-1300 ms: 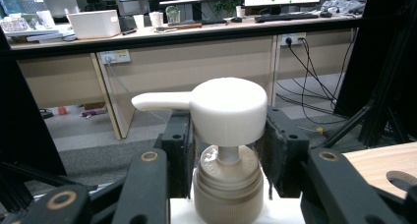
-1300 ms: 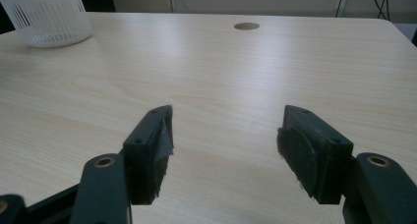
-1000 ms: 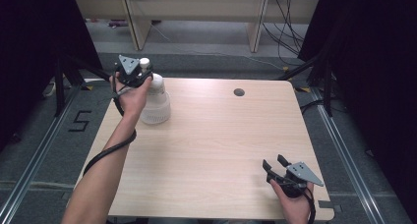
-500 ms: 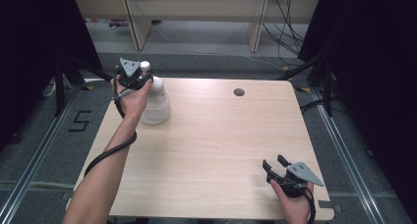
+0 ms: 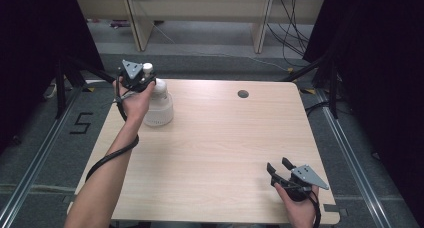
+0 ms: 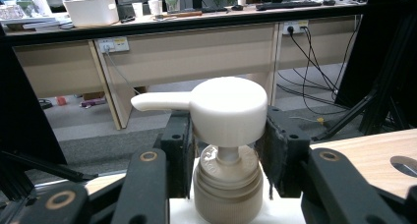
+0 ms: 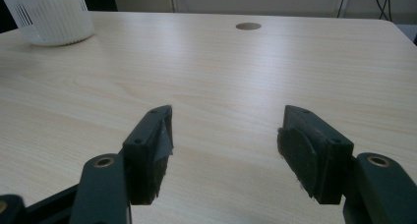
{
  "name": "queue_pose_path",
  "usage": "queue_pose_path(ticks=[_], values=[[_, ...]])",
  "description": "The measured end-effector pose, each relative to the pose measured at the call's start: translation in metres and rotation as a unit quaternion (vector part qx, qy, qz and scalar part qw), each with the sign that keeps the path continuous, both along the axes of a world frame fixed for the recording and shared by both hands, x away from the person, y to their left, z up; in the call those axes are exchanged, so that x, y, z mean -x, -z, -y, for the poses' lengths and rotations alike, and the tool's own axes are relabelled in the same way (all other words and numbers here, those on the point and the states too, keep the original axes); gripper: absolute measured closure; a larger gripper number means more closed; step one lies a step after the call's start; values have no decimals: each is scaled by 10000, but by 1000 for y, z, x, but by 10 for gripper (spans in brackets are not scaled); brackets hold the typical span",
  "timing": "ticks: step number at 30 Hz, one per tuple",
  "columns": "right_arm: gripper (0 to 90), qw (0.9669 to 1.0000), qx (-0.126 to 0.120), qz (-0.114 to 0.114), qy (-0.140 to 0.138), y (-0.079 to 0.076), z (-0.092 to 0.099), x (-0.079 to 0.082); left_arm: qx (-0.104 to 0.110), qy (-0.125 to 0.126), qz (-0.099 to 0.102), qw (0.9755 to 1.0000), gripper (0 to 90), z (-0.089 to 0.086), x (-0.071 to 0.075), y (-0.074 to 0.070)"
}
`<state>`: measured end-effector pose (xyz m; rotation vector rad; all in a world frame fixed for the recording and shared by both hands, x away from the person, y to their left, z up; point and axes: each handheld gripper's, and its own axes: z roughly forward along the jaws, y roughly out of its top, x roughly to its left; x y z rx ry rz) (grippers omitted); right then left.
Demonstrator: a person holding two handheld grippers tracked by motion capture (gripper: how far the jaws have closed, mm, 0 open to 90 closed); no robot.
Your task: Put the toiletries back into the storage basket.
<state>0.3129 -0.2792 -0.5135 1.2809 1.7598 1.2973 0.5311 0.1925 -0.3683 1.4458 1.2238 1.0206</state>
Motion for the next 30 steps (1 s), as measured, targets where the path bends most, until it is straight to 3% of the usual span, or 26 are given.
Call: queue_pose_path(ticks=[4,5,10,23,30], values=[[375,9999,110,-1,-27,0,1,-1,-3,28,-3,10000,586,0,0,0],[375,10000,-45,-45,-55,0,0,0,30,34,-1,10000,585,-1,0,0],[374,10000,-50,-36,-57,0,-1,0,28,81,-6,10000,579,-2,1,1],[373,10000,-51,-55,-44,0,-1,0,173,62,7,9998,433,0,5,1],[372,10000,-61,-57,-50,0,-1,0,214,134,-16,9997,398,1,8,2]])
